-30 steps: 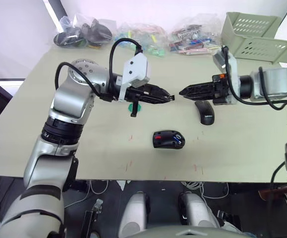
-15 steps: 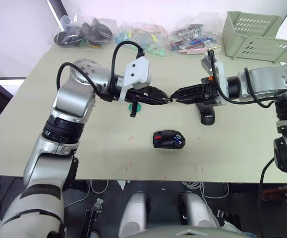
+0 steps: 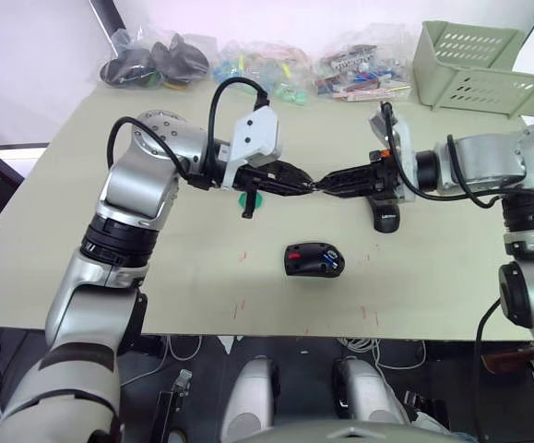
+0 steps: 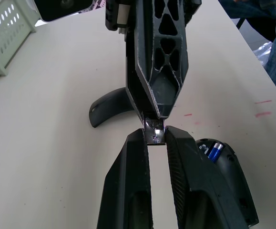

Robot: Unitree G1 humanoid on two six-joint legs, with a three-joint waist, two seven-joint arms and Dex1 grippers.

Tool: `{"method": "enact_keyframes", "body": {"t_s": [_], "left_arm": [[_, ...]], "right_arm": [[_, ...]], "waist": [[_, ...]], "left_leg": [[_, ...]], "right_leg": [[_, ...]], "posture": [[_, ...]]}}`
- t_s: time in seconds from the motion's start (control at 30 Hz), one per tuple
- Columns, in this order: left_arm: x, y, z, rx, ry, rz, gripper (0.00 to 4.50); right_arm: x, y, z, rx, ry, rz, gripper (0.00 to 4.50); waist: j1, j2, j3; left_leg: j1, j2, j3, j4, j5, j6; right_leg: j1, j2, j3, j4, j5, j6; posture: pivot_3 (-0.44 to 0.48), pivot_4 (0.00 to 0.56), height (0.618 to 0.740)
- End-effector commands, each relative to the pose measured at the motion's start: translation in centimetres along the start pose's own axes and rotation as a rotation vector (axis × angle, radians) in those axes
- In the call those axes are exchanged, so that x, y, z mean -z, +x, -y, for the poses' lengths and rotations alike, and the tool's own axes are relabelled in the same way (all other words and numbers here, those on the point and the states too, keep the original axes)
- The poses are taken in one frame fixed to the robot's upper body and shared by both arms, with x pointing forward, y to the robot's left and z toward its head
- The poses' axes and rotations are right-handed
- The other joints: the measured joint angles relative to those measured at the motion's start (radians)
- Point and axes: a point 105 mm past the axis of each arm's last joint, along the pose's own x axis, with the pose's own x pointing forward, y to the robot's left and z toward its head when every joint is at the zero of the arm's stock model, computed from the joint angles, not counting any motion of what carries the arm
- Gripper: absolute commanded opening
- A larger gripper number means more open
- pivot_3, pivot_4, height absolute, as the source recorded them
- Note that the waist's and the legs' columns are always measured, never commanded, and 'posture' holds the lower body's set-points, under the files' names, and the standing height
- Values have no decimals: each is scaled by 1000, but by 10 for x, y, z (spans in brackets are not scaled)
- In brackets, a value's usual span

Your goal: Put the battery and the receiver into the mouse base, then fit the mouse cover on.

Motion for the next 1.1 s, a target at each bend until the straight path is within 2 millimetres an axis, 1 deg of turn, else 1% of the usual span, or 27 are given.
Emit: {"method": "enact_keyframes", "body": {"t_s": [0.03, 0.1, 0.17, 0.23, 0.47, 0.7, 1.1], "left_arm": [[-7, -2, -1, -9, 42, 4, 10], [-7, -2, 0, -10, 42, 3, 10], [-7, -2, 1, -9, 41, 4, 10], [-7, -2, 2, -8, 40, 2, 10], [-7, -1, 5, -11, 36, -2, 10], [-10, 0, 3, -20, 33, -1, 10], [-10, 0, 2, -21, 35, -1, 10]], "right_arm": [[-9, -8, -16, -53, -42, 52, 1776], [-8, -7, -16, -54, -44, 49, 1776], [-8, -6, -16, -54, -44, 49, 1198], [-9, -6, -17, -58, -44, 47, 801], [-9, -5, -17, -60, -42, 48, 801], [-6, -2, -19, -71, -51, 34, 801], [-5, -5, -15, -57, -43, 45, 801]], "waist": [[0, 0, 0], [0, 0, 0], [0, 0, 0], [0, 0, 0], [0, 0, 0], [0, 0, 0], [0, 0, 0]], "left_leg": [[0, 0, 0, 0, 0, 0], [0, 0, 0, 0, 0, 0], [0, 0, 0, 0, 0, 0], [0, 0, 0, 0, 0, 0], [0, 0, 0, 0, 0, 0], [0, 0, 0, 0, 0, 0], [0, 0, 0, 0, 0, 0]], "right_leg": [[0, 0, 0, 0, 0, 0], [0, 0, 0, 0, 0, 0], [0, 0, 0, 0, 0, 0], [0, 0, 0, 0, 0, 0], [0, 0, 0, 0, 0, 0], [0, 0, 0, 0, 0, 0], [0, 0, 0, 0, 0, 0]], "posture": [[0, 150, 740], [0, 150, 740], [0, 150, 740], [0, 150, 740], [0, 150, 740], [0, 150, 740], [0, 150, 740]]}}
